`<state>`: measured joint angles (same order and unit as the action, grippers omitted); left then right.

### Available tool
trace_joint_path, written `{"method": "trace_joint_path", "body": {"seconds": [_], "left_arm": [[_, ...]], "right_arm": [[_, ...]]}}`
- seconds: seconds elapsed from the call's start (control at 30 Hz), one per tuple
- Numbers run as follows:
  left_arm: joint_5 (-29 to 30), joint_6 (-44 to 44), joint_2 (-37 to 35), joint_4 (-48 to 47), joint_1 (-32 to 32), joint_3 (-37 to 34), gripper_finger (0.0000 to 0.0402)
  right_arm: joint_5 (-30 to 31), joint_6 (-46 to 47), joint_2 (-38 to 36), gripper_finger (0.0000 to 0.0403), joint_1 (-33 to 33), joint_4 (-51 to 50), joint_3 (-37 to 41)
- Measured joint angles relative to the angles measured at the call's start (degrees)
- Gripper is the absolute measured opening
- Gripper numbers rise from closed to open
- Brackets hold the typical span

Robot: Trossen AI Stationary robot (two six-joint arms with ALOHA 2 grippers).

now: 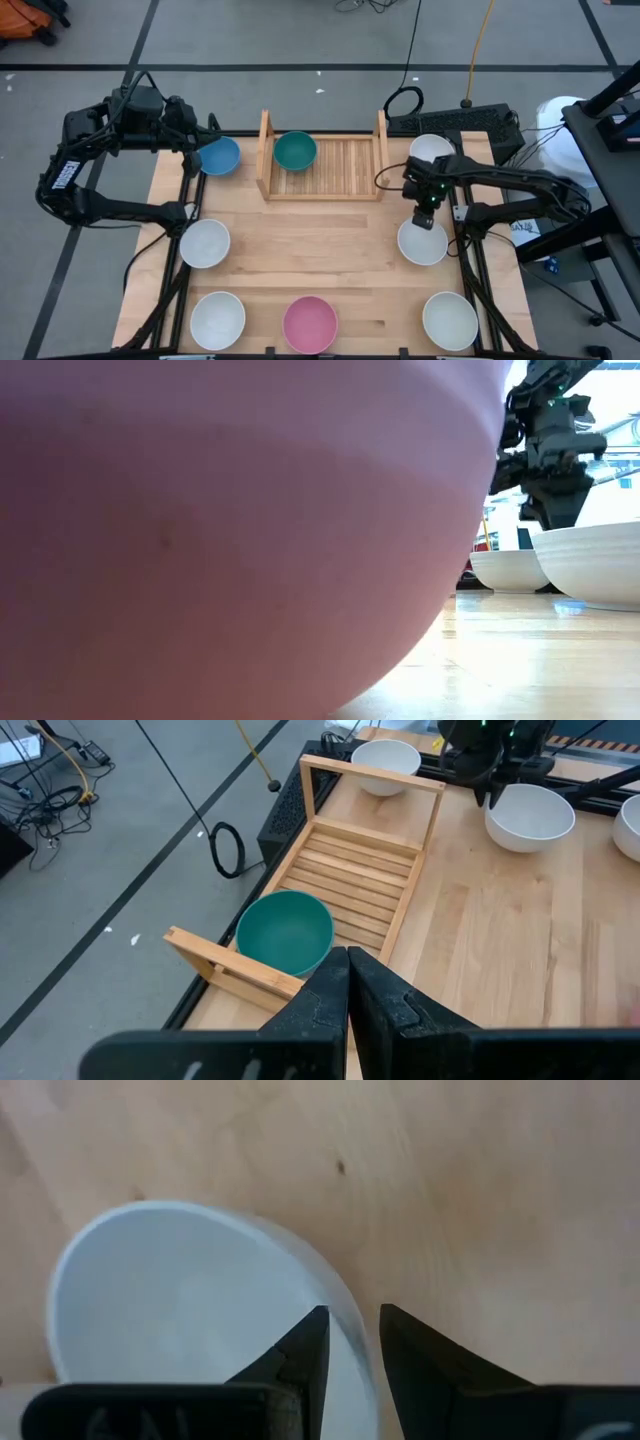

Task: Place and stack bowls onto a shelf
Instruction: Put the middle right white bowl on the shelf

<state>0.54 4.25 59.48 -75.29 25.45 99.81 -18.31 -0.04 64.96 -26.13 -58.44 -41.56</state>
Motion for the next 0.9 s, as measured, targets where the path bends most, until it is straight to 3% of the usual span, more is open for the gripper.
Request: {"method": "trace_joint_path", "body": {"seconds": [0.47, 0.7, 0.9], "left_arm": [[-0.02, 0.59, 0.0, 0.0, 0.0, 0.0, 0.0008], [-0.01, 1.02, 0.02, 0.0, 0.01, 0.0, 0.0008], [0.0, 1.07, 0.02, 0.0, 0.02, 0.0, 0.0008]], "right_arm": [[0.03, 1.47, 3.15, 0.008, 0.0, 0.88, 0.65], [0.01, 1.52, 6.64, 0.0012, 0.0, 1.3, 0.63], [-2.54, 2.65, 7.29, 0.0002, 0.0, 7.78, 0.59]]}}
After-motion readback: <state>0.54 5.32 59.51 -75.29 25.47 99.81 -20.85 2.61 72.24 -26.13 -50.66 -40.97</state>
